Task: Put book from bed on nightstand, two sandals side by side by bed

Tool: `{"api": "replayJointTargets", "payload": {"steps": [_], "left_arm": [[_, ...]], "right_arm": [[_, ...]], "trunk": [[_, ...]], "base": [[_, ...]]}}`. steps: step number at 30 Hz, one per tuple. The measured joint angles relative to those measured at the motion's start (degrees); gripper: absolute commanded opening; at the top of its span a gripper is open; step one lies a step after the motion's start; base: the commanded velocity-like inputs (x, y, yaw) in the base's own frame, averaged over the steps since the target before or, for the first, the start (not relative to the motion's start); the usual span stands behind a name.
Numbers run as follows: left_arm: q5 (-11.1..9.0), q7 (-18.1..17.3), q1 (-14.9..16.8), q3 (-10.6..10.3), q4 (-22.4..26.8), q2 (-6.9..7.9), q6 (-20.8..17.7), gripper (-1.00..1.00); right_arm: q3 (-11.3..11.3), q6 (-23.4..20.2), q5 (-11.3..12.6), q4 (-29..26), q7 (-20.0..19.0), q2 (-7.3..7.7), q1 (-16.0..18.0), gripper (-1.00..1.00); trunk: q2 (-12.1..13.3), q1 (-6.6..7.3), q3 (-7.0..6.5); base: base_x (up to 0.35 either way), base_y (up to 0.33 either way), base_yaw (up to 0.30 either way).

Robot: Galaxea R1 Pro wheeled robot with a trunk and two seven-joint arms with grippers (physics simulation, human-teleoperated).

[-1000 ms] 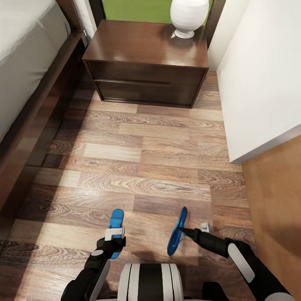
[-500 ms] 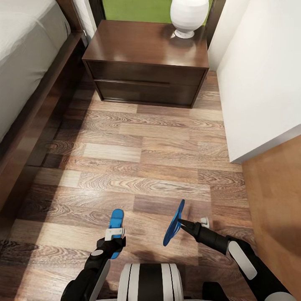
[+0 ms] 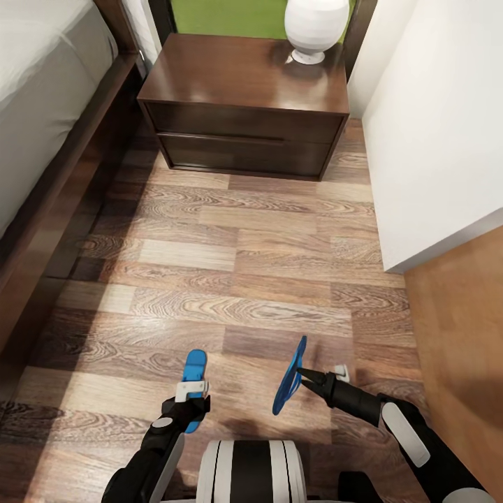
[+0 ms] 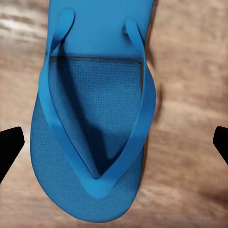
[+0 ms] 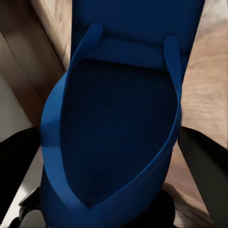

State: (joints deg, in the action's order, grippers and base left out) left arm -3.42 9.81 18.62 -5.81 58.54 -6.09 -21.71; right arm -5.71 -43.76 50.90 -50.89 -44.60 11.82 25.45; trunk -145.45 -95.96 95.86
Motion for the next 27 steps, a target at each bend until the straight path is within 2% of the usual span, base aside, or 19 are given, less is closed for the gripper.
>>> {"api": "replayJointTargets", "payload": {"steps": [8, 20, 27], "left_arm": [[0.0, 0.03, 0.0, -0.01, 0.0, 0.0, 0.06, 1.0], [0.08, 0.1, 0.0, -0.03, 0.01, -0.08, 0.09, 1.0], [0.06, 0.13, 0.0, -0.03, 0.0, -0.09, 0.0, 1.0]], "right_arm": [[0.01, -0.86, 0.07, 0.0, 0.01, 0.0, -0.01, -1.0], [0.02, -0.94, 0.06, 0.0, 0.01, 0.0, 0.01, -1.0], [0.02, -0.97, 0.07, 0.0, 0.01, 0.0, 0.01, -1.0]], "trunk": [[0.0, 0.01, 0.0], [0.0, 0.0, 0.0], [-0.08, -0.16, 1.33]], "base": [[0.169, 0.0, 0.0], [0.011, 0.0, 0.0], [0.0, 0.0, 0.0]]}}
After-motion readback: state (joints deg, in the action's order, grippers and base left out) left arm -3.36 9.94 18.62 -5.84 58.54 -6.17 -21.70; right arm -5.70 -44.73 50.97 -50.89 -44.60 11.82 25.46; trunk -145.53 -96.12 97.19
